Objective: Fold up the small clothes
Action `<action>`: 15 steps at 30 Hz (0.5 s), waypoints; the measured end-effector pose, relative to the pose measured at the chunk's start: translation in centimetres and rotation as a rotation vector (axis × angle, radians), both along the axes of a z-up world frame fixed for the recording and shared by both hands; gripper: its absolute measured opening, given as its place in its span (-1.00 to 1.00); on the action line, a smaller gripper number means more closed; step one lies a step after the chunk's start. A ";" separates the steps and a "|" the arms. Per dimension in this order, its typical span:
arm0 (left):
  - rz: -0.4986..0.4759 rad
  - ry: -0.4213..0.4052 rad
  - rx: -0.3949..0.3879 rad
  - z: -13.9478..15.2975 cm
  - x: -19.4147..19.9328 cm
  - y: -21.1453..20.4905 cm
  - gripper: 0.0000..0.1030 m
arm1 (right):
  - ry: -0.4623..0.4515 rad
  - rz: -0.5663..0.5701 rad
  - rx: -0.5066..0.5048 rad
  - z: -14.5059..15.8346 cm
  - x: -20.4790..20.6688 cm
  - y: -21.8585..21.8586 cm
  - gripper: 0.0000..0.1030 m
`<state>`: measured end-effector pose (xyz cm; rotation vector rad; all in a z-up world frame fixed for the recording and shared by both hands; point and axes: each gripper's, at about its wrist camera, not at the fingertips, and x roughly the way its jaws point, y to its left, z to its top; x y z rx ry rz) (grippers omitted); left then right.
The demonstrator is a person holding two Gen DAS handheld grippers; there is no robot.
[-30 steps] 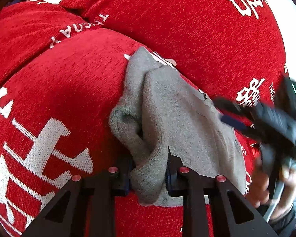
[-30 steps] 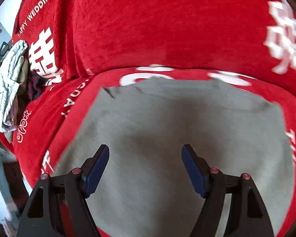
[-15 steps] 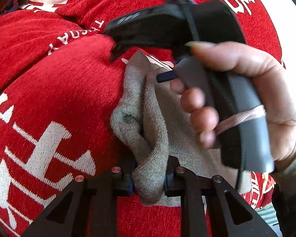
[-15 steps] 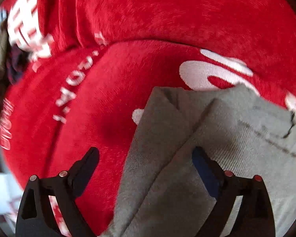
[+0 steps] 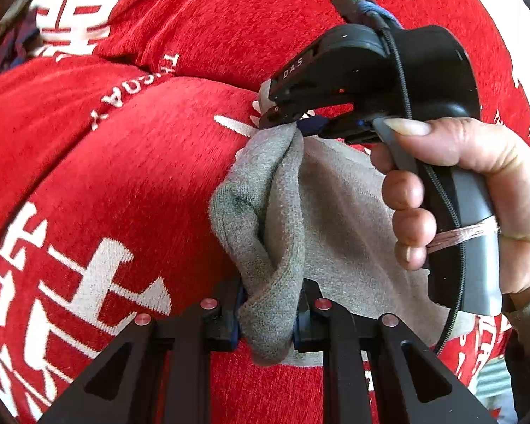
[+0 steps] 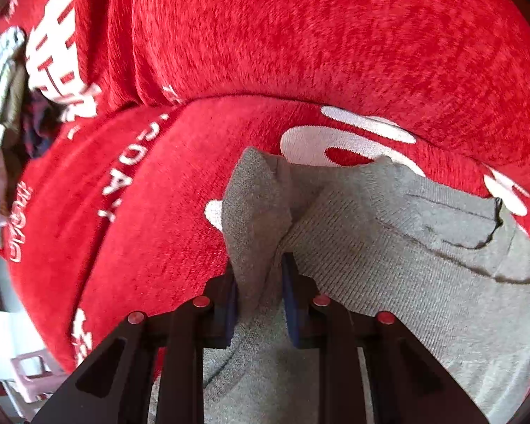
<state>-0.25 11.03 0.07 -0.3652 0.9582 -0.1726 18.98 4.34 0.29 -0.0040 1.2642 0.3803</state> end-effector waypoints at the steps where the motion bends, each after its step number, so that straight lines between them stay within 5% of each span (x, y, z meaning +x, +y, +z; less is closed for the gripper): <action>1: -0.001 -0.001 0.012 0.2 0.1 -0.2 -0.59 | -0.003 0.000 0.016 0.2 -0.1 -0.4 -0.53; 15: -0.046 -0.020 0.106 2.7 -0.1 -3.3 -0.59 | -0.042 0.002 0.158 4.2 -0.3 -4.7 -0.54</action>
